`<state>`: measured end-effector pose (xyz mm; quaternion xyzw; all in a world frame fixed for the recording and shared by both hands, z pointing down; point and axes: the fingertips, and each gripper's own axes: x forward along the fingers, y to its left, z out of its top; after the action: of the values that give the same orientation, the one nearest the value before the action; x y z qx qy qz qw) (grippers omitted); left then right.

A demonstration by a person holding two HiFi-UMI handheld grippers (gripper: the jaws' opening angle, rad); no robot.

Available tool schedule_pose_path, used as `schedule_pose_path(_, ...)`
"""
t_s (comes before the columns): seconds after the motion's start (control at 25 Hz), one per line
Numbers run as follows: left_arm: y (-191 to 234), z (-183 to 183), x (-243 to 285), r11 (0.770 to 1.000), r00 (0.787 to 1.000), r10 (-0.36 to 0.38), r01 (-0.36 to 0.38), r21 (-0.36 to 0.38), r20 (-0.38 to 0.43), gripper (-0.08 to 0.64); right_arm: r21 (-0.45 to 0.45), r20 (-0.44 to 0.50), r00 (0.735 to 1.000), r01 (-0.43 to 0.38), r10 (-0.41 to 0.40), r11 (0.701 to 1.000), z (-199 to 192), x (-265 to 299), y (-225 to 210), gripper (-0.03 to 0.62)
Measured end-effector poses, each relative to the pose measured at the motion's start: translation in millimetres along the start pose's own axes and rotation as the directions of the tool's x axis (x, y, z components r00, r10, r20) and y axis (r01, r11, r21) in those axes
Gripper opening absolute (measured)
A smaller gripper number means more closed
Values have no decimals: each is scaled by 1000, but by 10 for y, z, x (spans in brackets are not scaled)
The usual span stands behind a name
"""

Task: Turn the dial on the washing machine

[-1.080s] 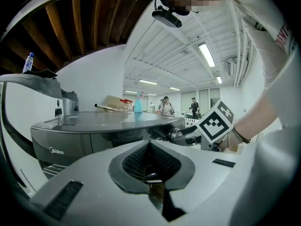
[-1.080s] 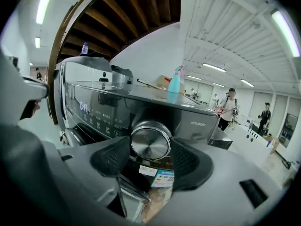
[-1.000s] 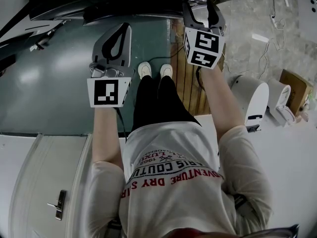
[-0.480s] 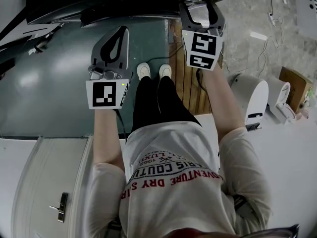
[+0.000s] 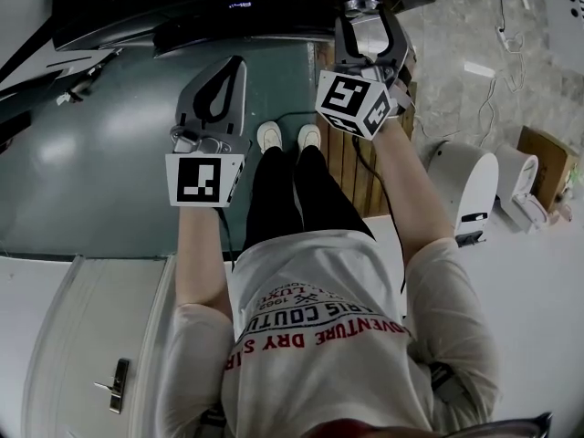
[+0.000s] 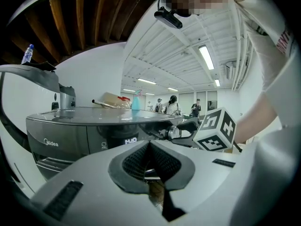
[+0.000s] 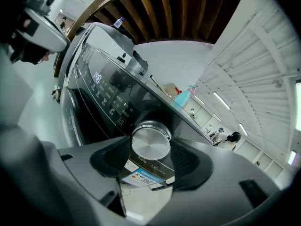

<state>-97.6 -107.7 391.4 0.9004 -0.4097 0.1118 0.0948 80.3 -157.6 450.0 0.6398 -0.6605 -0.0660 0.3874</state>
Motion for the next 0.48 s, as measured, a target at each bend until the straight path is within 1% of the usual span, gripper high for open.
schedule_pose_path(0.12, 27, -34, -4, 1000, 1000, -4, 4, 3, -16, 17, 59, -3, 1000, -15, 15, 998, -3, 7, -22, 281)
schedule_pose_path(0.28, 71, -17, -26, 1000, 1000, -3, 3, 6, -8, 17, 154, 5, 999, -42, 42, 987, 2, 12, -47, 279)
schedule_pose_path(0.36, 104, -7, -54, 1000, 1000, 1, -1, 2, -6, 17, 230, 12, 997, -71, 70, 970, 12, 6, -55, 279)
schedule_pose_path(0.48, 147, 32, -81, 1000, 1000, 3, -3, 7, 1, 17, 348, 9, 994, -108, 112, 931, 22, 6, -71, 278)
